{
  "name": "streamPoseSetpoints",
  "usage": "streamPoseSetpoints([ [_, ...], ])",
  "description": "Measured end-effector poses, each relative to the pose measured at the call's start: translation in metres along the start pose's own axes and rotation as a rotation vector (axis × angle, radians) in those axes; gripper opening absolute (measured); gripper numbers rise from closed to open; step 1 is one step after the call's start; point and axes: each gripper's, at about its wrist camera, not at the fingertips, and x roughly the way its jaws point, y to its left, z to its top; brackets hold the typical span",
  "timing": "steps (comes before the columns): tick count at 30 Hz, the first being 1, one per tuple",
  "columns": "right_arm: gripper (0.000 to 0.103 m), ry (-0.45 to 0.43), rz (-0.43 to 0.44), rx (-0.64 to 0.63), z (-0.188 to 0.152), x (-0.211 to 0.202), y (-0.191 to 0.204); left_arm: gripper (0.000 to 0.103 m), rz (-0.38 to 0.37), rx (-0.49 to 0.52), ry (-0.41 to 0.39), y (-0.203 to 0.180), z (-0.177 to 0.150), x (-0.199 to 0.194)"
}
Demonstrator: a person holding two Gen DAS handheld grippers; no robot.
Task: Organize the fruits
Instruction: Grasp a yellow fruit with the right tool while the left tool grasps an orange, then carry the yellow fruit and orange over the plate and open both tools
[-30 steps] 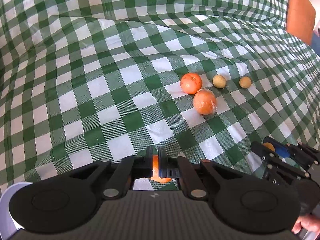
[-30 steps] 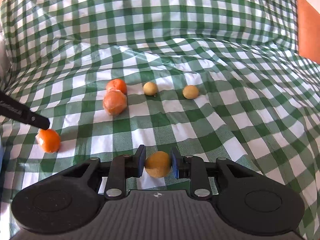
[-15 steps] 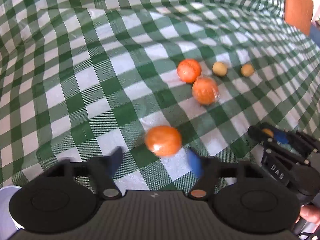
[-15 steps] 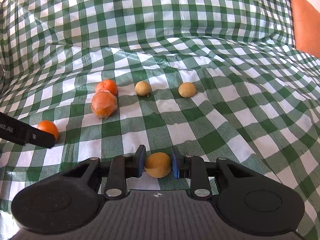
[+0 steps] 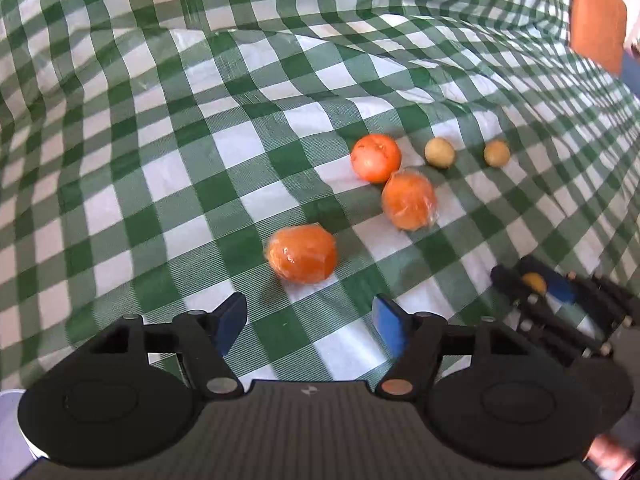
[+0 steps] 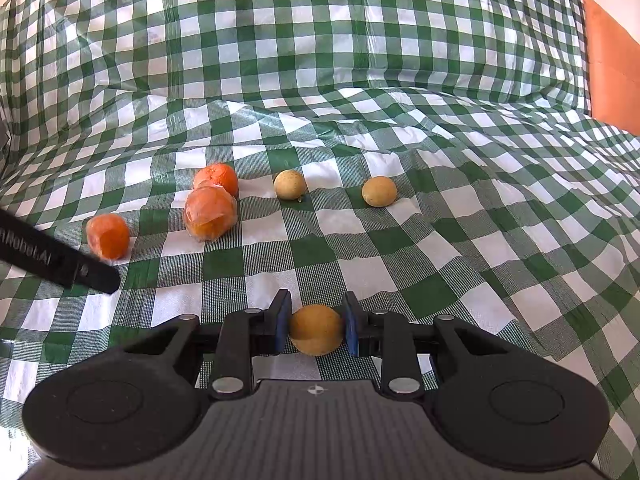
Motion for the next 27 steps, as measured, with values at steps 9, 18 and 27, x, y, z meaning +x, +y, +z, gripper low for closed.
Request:
streamPoseSetpoints([
  [9,0.068,-0.001,-0.069,0.023,0.0,0.003,-0.007,0.083,0.04,-0.008,-0.003,0.004,0.02,0.021],
  [18,0.029,-0.024,-0.007,-0.071,-0.003,-0.009,0.016,0.044,0.024,0.036,-0.034,-0.009,0.022,0.0],
  [27,0.029,-0.066,0.006,0.02,0.011,-0.056,0.003,0.044,0.085,-0.055,-0.027,0.018,-0.063,-0.124],
])
